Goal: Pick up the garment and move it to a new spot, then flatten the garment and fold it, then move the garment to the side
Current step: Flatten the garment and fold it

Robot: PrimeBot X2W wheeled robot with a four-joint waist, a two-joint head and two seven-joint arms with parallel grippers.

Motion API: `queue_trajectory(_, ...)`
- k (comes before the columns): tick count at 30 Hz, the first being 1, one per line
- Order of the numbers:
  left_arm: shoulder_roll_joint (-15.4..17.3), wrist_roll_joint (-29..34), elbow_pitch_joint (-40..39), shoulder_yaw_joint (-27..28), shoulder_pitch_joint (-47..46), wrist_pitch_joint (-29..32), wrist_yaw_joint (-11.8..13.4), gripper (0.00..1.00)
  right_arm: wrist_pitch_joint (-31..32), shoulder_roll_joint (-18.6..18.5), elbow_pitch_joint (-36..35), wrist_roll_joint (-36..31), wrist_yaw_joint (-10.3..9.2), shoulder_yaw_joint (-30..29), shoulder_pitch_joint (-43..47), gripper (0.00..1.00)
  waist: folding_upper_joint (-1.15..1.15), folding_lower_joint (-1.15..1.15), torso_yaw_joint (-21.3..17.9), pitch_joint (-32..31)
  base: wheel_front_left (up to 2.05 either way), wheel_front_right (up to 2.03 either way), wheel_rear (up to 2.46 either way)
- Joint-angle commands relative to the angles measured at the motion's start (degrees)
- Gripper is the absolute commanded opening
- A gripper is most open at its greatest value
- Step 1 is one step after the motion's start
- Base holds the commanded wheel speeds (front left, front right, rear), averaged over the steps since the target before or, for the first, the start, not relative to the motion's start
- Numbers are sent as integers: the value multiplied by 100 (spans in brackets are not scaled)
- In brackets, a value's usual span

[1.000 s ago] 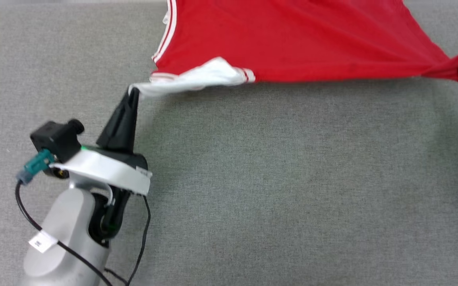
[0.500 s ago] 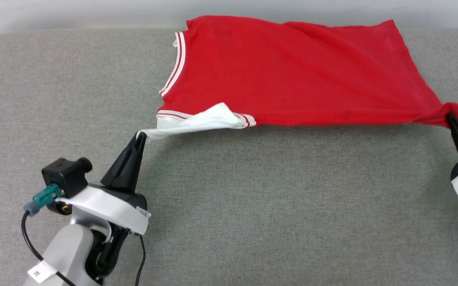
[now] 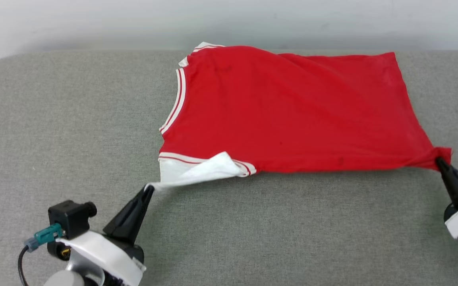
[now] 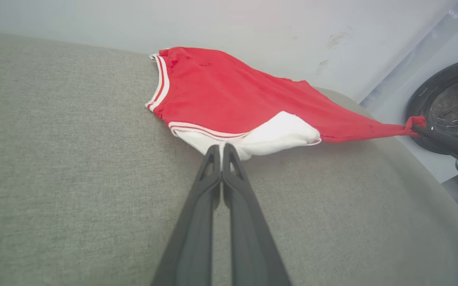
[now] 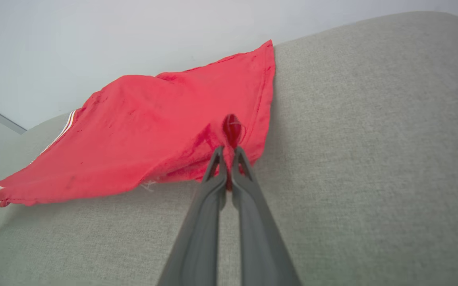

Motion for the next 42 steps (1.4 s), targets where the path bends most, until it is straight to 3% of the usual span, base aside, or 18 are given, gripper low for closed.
queue_trajectory(1,92,-59,-86,-25,105,65,-8,0,44,-41,-57,13,-5,25,121,0,0,1,-12,-33,0,0,0)
queue_trajectory(16,665,-1157,-1066,95,891,742,-10,0,343,-231,-654,57,-5,-106,929,0,0,1,-102,-311,0,0,0)
queue_trajectory(25,1034,-1747,-1740,245,1433,1171,117,0,477,-304,-997,48,-5,-413,1537,0,0,1,-99,-385,0,0,0)
queue_trajectory(42,1674,-2180,-3044,328,2710,1664,693,0,931,-181,-1972,-69,-5,-1205,2852,0,0,1,-117,-375,0,0,0)
